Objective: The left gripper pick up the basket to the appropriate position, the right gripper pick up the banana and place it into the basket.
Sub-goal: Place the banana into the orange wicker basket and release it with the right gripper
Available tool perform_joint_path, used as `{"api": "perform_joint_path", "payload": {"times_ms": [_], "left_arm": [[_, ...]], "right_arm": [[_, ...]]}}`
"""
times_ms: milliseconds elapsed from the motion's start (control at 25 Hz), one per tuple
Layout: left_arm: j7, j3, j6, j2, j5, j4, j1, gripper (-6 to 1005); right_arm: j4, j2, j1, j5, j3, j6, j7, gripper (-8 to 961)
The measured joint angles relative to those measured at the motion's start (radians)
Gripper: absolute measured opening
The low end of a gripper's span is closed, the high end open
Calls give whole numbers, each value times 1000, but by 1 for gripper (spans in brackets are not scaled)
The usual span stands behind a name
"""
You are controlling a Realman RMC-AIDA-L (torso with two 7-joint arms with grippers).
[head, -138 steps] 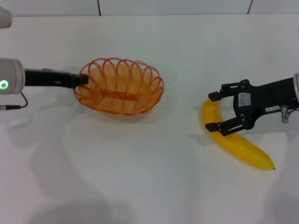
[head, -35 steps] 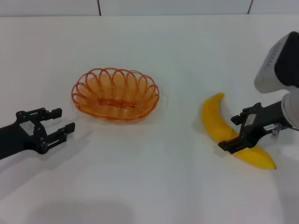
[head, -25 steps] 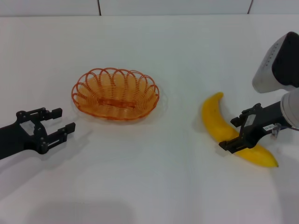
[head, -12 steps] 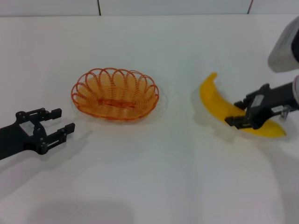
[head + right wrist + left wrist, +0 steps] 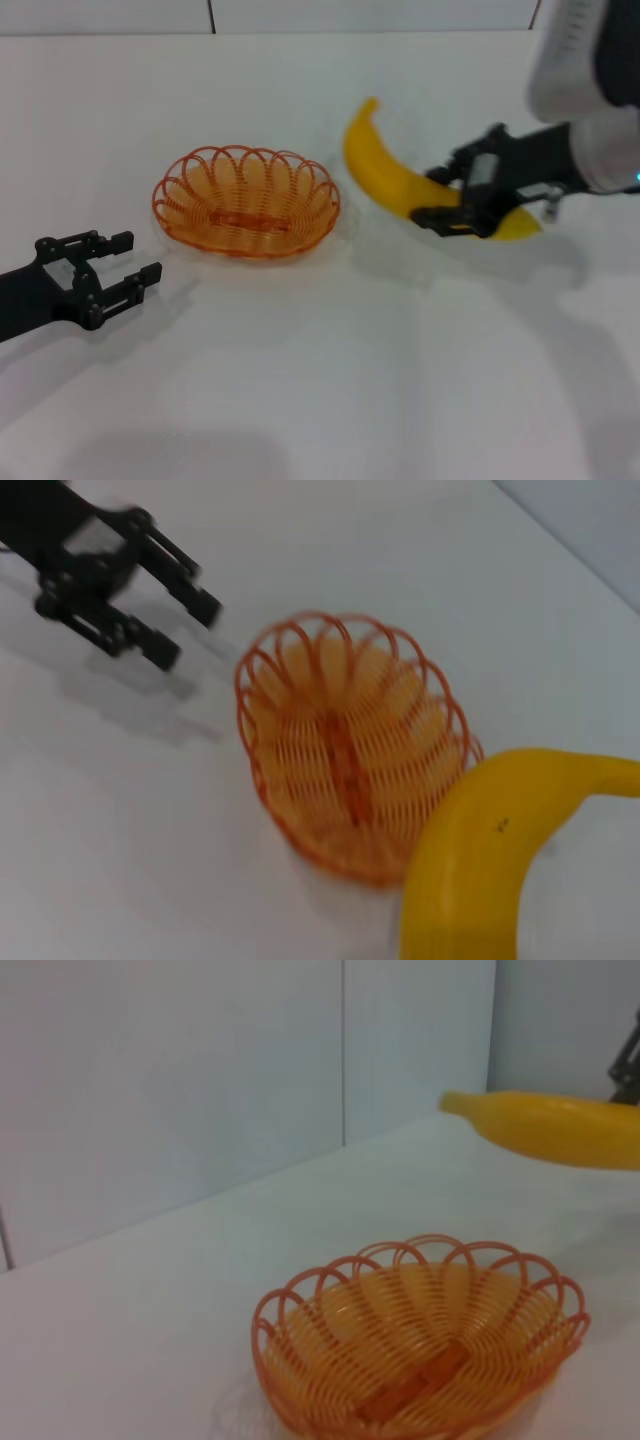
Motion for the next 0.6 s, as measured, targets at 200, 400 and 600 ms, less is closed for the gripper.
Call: {"api": "perform_joint_path", "payload": {"times_ms": [200,400,600], "left_arm": [[0,0,0,-1,0,0,-4,543],[0,0,0,-1,-1,0,-8,543],[0,2,0,-1,-1,0,-15,542]], "right_arm": [[58,2,106,2,-139,128,9,489],[126,3,218,17,-269,244,21,496],[223,4,293,20,-361,332,39,504]]}}
